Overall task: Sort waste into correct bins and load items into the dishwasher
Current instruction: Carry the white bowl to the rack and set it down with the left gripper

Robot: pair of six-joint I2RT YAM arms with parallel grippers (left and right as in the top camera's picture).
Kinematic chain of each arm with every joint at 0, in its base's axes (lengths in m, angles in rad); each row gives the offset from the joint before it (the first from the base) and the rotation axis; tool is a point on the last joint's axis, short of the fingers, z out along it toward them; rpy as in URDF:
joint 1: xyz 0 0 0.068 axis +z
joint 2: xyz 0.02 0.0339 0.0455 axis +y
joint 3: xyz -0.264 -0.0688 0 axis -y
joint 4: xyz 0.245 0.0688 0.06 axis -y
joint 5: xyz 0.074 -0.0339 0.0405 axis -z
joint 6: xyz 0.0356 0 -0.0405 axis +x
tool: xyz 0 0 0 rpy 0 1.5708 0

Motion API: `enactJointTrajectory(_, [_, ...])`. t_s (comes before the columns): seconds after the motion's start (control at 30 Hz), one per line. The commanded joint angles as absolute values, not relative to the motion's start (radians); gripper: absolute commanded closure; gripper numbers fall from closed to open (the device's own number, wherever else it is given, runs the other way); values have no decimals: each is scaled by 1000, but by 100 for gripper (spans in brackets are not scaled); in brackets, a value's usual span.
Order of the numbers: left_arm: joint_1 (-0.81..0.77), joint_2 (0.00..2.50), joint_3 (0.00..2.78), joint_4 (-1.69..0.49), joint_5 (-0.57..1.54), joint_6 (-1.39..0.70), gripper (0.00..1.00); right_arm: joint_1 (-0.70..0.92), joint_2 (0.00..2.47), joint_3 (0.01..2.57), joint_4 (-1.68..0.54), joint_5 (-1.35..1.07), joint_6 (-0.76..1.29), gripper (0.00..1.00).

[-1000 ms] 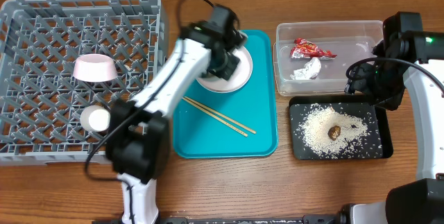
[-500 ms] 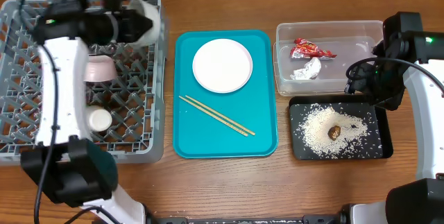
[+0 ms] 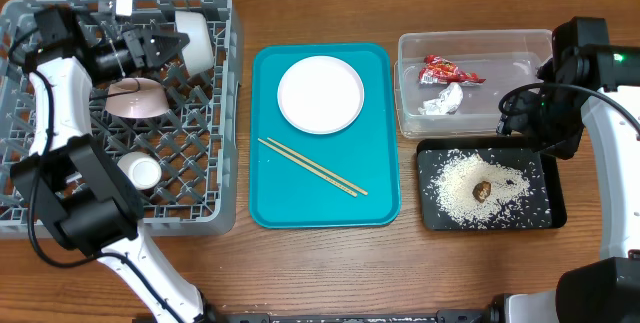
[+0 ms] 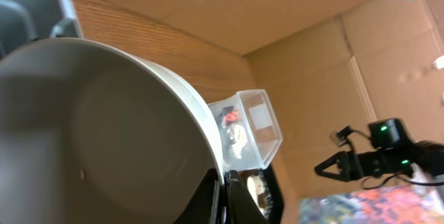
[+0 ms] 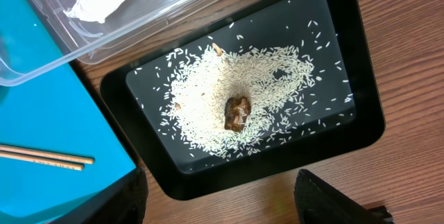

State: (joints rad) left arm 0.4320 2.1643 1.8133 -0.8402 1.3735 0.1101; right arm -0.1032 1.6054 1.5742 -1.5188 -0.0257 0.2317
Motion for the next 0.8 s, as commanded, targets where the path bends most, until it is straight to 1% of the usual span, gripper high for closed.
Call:
enactJointTrajectory(0.0, [468,2207,1817,-836,1468,119,96,-102,1584,1578,-1517,-24,236,31])
enactJointTrajectory(0.2, [542,2237,1817,-837,1419,120,96,-102,1584,1578,-1518,-24,236,31])
enactJointTrajectory(0.23, [555,2237,1817,-838,1391,119,89,-102,1584,1578,-1517,-24,236,30])
enactJointTrajectory(0.27, [566,2236,1817,-841,1375,118,88,-102,1584,1578,-1517,-24,236,30])
enactJointTrajectory(0.3, [580,2236,1817,-842,1376,119,84,-102,1584,1578,-1517,-24,236,30])
enactJointTrajectory(0.33, [589,2236,1817,-847,1376,119,77,-102,1584,1578,-1518,-24,236,30])
enactJointTrajectory(0.37, [607,2236,1817,-853,1378,118,66,-102,1584,1578,-1518,-24,236,31])
enactJointTrajectory(0.4, [617,2236,1817,-856,1380,118,63,-102,1584,1578,-1518,-24,236,30])
enactJointTrajectory(0.43, [625,2236,1817,-861,1380,118,56,-102,1584,1578,-1518,-24,236,30])
enactJointTrajectory(0.5, [642,2236,1817,-879,1380,106,28,-102,1584,1578,-1518,-25,236,30])
enactJointTrajectory(0.57, [657,2230,1817,-897,1388,104,14,-102,1584,1578,-1520,-24,236,31])
enactJointTrajectory(0.6, [664,2225,1817,-906,1388,104,0,-102,1584,1578,-1521,-24,236,30])
enactJointTrajectory(0.77, [701,2116,1817,-920,1346,112,0,-102,1584,1578,-1525,-23,235,30])
